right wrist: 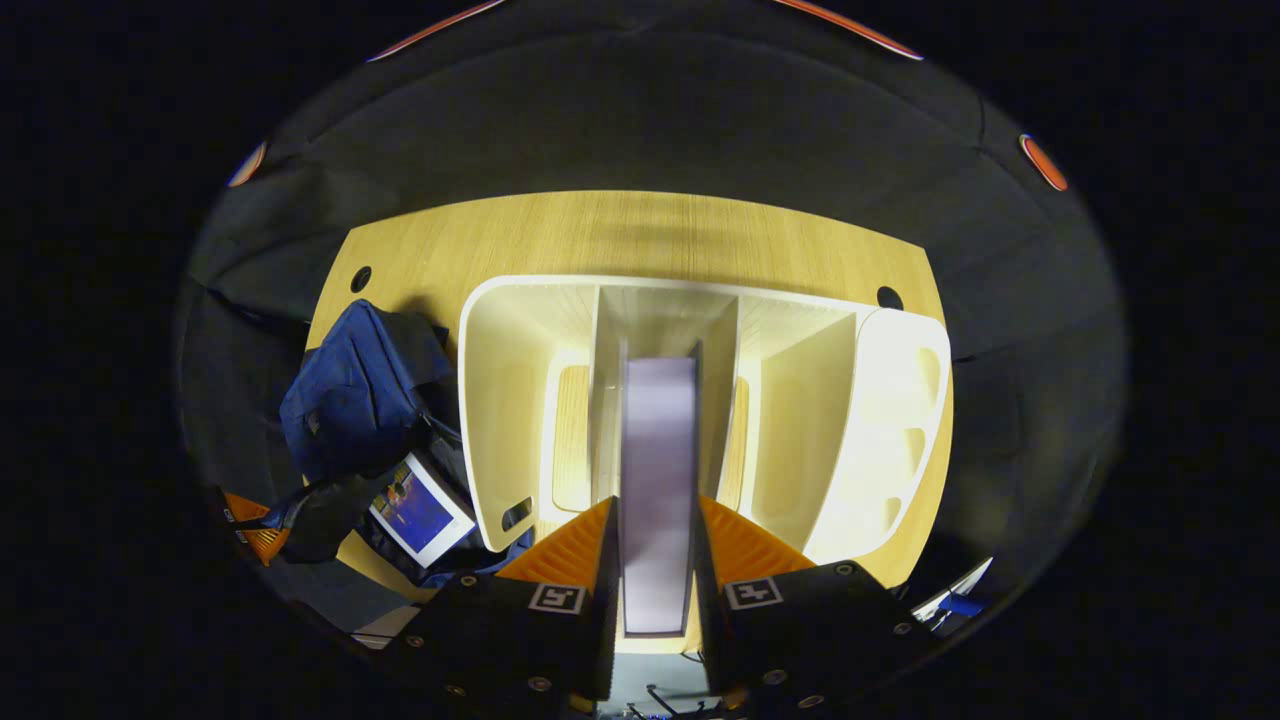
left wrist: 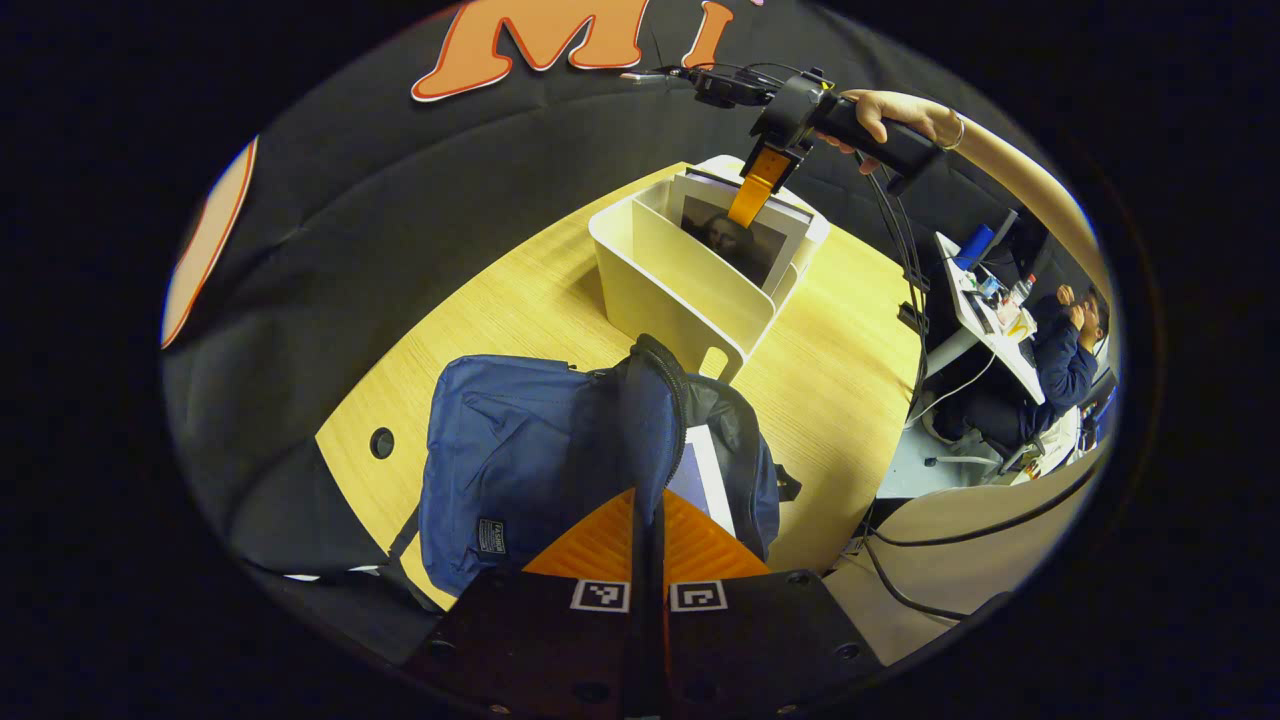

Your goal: Open the schoolbag, grab two books from the bookshelf and put them into the schoolbag.

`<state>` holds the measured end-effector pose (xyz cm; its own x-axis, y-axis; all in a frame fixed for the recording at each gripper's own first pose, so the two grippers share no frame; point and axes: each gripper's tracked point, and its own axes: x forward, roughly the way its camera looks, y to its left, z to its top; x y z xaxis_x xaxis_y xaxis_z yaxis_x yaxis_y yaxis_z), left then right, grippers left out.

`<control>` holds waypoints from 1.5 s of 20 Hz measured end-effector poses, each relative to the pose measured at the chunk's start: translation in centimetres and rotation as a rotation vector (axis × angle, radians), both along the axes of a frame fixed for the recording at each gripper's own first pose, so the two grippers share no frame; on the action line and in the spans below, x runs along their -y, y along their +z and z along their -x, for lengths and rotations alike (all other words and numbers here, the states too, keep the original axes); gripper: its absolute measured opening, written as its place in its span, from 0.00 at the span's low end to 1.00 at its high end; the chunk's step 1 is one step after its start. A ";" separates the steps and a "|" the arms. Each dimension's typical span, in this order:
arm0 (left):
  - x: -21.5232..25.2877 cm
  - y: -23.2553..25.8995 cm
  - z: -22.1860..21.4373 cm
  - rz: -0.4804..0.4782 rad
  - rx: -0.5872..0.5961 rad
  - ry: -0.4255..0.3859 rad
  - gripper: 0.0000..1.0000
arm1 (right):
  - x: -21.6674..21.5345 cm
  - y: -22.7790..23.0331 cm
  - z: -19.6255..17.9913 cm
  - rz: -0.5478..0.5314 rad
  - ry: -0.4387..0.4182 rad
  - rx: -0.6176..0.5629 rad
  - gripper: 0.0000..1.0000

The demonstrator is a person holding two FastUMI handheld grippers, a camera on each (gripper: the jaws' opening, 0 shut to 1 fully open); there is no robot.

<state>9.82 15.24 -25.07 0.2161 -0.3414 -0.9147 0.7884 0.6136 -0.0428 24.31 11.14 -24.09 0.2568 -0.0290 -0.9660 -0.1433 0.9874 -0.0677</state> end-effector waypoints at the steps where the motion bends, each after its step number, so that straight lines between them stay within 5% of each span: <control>1: 0.0 0.1 0.0 0.000 0.004 -0.003 0.01 | 0.0 -0.2 0.0 -0.002 -0.002 0.002 0.32; 11: 0.1 0.2 0.1 -0.010 0.020 -0.016 0.01 | 2.7 9.9 2.7 -0.084 -0.074 0.192 0.29; 19: 0.2 0.2 0.1 -0.013 0.029 -0.018 0.01 | 2.7 17.6 13.4 -0.270 -0.098 0.361 0.29; 24: 0.4 0.2 0.2 -0.022 0.053 -0.018 0.01 | -0.8 15.8 20.0 -0.603 -0.192 0.381 0.29; 30: 0.5 0.6 0.0 -0.059 0.075 -0.043 0.00 | -6.0 5.8 23.3 -0.881 -0.333 0.269 0.29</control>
